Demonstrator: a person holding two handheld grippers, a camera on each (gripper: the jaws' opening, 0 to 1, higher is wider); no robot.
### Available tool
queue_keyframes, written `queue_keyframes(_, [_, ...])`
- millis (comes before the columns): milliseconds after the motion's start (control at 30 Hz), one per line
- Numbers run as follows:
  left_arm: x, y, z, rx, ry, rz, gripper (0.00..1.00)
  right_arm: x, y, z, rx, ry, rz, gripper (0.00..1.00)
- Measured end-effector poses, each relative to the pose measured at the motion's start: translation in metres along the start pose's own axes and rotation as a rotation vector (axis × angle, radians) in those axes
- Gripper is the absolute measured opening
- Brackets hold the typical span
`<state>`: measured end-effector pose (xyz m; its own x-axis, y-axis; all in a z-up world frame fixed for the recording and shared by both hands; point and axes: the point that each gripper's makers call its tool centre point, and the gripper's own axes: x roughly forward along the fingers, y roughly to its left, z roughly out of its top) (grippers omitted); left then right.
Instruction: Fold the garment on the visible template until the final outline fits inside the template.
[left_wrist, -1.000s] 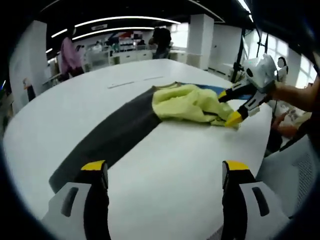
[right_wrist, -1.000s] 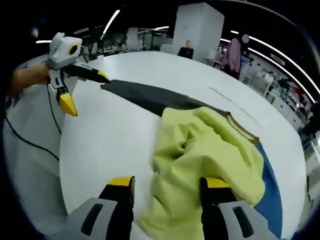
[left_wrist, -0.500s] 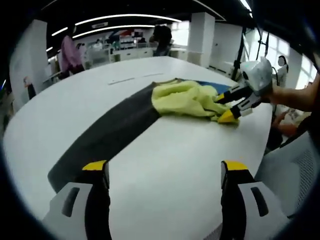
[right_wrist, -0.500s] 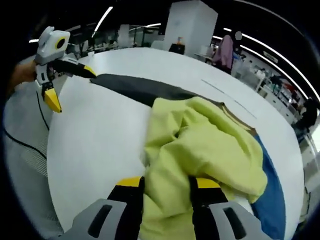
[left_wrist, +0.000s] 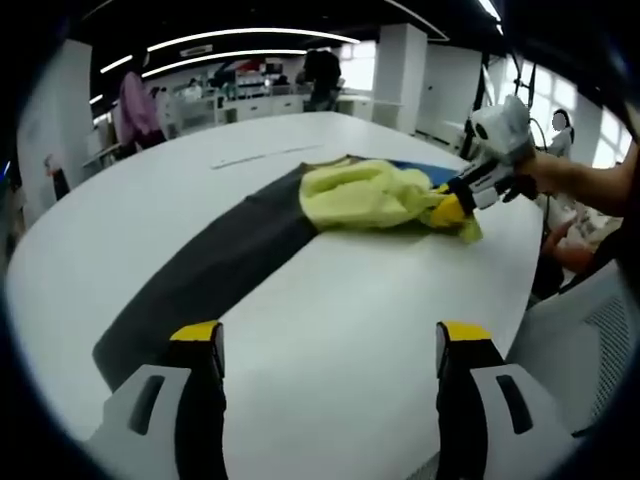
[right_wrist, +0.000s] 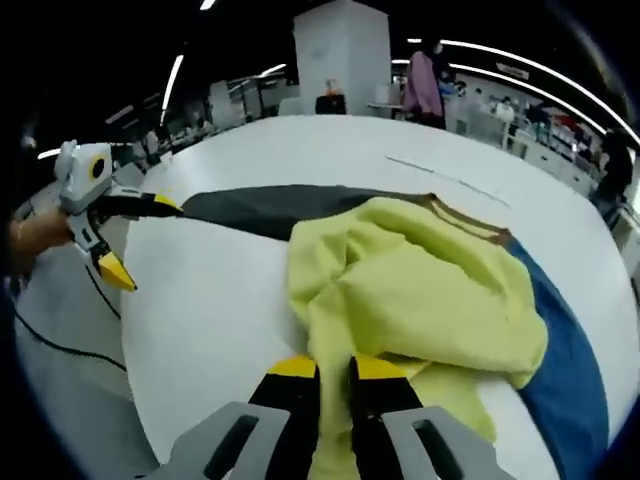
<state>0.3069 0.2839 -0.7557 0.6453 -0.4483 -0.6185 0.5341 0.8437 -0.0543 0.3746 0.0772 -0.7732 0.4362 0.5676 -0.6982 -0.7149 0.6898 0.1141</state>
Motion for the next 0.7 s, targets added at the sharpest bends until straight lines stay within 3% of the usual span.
queue_keyframes(300, [0.006,-0.006,0.001,0.007,-0.003,-0.023,0.78,-0.015,-0.006,0.021,0.065,-0.032,0.04,0.03])
queue_keyframes(467, [0.008,-0.008,0.002,0.003,-0.006,-0.034,0.73,-0.014,-0.013,0.033,0.194,-0.062,0.1,0.01])
queue_keyframes(700, [0.011,-0.012,0.002,0.003,-0.005,-0.041,0.67,-0.007,-0.033,0.037,0.286,-0.066,0.12,0.0])
